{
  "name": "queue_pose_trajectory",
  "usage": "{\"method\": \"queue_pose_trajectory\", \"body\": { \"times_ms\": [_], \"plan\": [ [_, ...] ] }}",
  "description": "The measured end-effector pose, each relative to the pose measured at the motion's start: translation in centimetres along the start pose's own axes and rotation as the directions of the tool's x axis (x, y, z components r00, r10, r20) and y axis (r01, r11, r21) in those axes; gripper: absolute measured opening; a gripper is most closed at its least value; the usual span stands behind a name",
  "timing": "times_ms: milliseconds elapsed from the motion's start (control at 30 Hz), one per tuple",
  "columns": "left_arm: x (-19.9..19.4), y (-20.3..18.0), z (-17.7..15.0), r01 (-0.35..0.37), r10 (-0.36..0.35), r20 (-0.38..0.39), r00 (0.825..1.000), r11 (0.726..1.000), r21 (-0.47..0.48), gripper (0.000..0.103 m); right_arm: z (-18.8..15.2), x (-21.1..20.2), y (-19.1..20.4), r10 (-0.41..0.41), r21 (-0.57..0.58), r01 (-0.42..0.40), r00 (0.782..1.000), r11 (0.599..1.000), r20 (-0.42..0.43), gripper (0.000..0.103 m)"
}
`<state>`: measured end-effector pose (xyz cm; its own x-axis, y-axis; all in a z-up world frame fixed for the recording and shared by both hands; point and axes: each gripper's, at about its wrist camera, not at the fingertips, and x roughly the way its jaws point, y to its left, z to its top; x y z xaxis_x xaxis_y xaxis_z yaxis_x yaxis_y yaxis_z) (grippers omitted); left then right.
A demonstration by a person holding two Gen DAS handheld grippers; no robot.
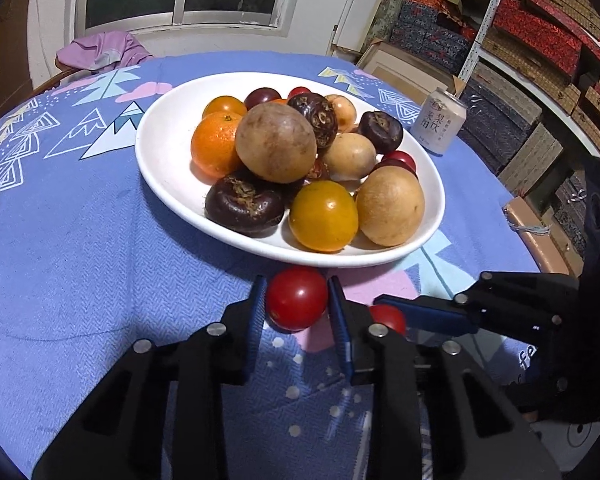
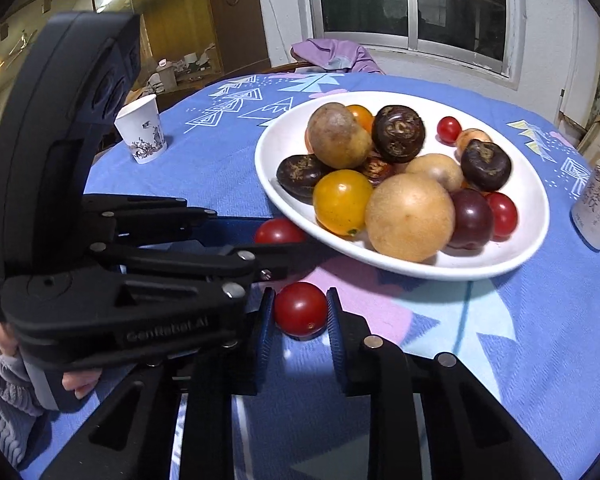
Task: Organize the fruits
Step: 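Grasp a red tomato with the left tool while the right tool grasps the other, then lower both tomatoes onto the white plate and open both tools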
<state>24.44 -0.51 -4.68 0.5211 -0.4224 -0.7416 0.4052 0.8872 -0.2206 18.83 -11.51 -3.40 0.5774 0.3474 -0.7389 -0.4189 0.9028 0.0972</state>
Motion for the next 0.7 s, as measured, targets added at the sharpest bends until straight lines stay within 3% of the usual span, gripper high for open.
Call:
{"method": "queue_pose_trajectory", "body": {
  "times_ms": [133, 233, 433, 633, 700],
  "plan": [
    [-0.2, -0.6, -0.3, -0.033, 0.033, 0.007, 0.999, 0.999, 0.029, 0.030, -1.1, -1.5, -0.8, -0.010, 0.002, 0.010, 1.000, 1.000, 0.012, 0.026],
    [-0.5, -1.6, -0.6, -0.097, 0.096, 0.025, 0.995, 0.993, 0.067, 0.030, -2.1, -2.8, -1.5, -0.005, 0.023, 0.004, 1.000, 1.000, 0.021, 0.026],
    [-1.5, -3.7, -1.0, -0.229, 0.220, 0.084, 0.972, 0.966, 0.120, 0.030, -2.8, -5.1, -3.3, 0.004, 0.098, -0.011, 0.997, 0.995, 0.072, 0.026],
    [-4.9, -5.6, -1.1, -0.329, 0.303, 0.209, 0.930, 0.938, 0.107, 0.029, -2.8, -7.5, -4.4, 0.027, 0.150, -0.050, 0.988, 0.987, 0.150, 0.026],
    [-6.4, -6.5, -0.9, -0.366, 0.327, 0.268, 0.906, 0.924, 0.108, 0.029, -2.7, -8.4, -4.8, 0.028, 0.161, -0.058, 0.983, 0.985, 0.180, 0.026]
  ]
}}
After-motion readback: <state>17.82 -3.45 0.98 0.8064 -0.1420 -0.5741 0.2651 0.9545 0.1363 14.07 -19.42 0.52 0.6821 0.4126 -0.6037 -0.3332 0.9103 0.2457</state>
